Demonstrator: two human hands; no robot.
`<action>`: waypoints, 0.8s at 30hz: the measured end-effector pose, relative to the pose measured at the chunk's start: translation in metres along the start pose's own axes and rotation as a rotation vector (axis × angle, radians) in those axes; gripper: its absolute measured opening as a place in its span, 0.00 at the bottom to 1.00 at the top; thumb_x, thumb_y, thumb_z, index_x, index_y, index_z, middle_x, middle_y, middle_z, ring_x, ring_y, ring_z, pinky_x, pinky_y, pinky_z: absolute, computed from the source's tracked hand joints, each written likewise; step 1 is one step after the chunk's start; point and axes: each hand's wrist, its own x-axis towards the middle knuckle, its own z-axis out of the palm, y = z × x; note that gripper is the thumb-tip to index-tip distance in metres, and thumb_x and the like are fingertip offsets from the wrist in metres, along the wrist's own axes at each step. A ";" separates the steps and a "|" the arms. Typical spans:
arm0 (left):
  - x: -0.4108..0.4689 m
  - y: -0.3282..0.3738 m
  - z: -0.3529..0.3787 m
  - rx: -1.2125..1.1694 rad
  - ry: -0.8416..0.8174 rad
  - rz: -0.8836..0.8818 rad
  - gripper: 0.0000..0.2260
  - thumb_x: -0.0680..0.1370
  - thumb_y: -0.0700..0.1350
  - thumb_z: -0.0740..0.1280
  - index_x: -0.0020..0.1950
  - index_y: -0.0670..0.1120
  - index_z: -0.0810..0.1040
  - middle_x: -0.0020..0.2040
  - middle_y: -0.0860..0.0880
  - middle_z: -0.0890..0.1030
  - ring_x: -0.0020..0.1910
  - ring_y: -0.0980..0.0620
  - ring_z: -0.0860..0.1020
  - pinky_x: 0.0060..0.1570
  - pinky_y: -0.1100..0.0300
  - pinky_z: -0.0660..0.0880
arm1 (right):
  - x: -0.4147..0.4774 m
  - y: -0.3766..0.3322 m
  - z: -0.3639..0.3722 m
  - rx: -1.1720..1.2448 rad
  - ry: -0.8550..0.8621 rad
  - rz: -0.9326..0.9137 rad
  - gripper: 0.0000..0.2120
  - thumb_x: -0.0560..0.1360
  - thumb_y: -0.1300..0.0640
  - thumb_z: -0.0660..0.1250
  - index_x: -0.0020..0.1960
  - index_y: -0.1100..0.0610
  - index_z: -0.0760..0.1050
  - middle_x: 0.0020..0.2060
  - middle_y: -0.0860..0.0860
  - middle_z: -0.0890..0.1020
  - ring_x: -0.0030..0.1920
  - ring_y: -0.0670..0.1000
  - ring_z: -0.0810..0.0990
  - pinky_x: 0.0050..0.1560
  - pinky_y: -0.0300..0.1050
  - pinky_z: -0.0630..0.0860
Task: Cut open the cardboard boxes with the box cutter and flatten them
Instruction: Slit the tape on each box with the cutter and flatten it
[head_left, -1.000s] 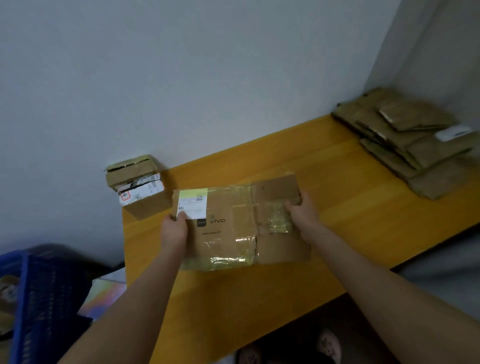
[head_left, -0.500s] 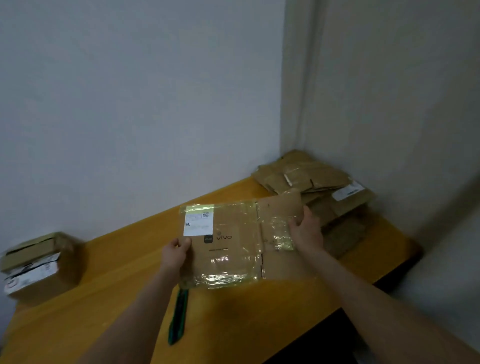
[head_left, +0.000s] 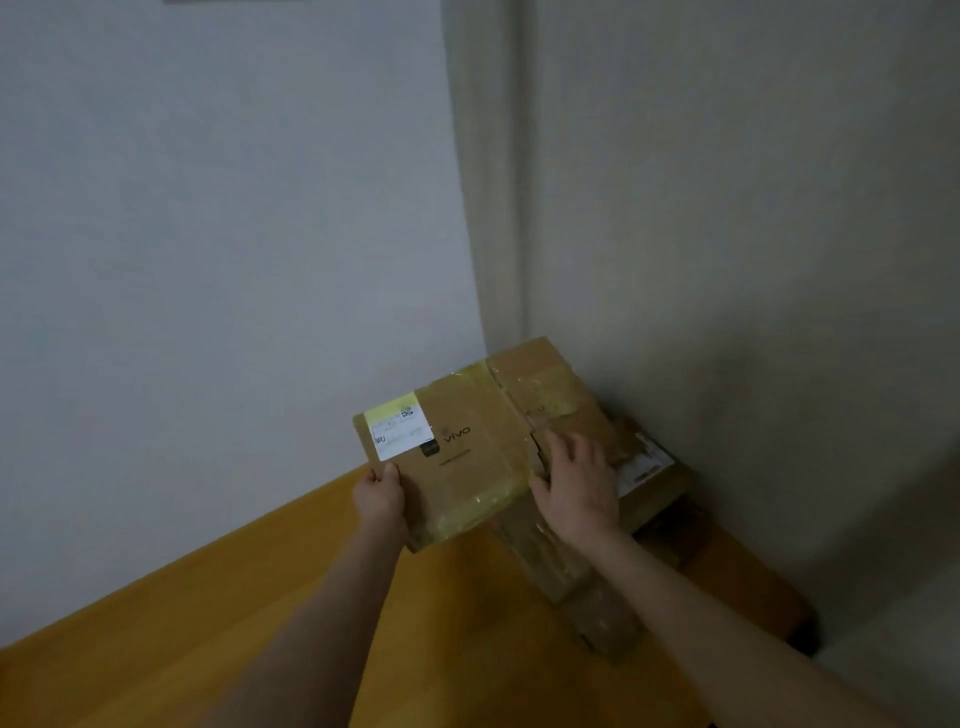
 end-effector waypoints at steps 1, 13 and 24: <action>0.007 0.002 0.018 -0.010 -0.009 -0.021 0.15 0.83 0.41 0.58 0.68 0.38 0.71 0.64 0.40 0.75 0.64 0.39 0.73 0.61 0.48 0.69 | 0.011 0.005 0.001 -0.030 -0.032 -0.012 0.29 0.79 0.45 0.60 0.76 0.51 0.54 0.74 0.54 0.59 0.74 0.57 0.56 0.71 0.53 0.62; 0.040 -0.002 0.112 0.275 -0.312 -0.103 0.25 0.81 0.39 0.60 0.77 0.43 0.58 0.68 0.42 0.73 0.61 0.44 0.73 0.53 0.52 0.69 | 0.070 0.047 0.034 -0.173 -0.463 0.063 0.36 0.79 0.47 0.62 0.79 0.50 0.45 0.77 0.55 0.48 0.77 0.62 0.44 0.75 0.59 0.51; -0.037 -0.039 0.000 1.385 -0.157 0.353 0.33 0.79 0.44 0.64 0.79 0.44 0.51 0.78 0.43 0.52 0.75 0.42 0.58 0.69 0.49 0.66 | 0.017 -0.012 0.049 -0.072 -0.369 -0.181 0.32 0.78 0.54 0.63 0.77 0.49 0.51 0.76 0.55 0.51 0.77 0.59 0.49 0.75 0.56 0.55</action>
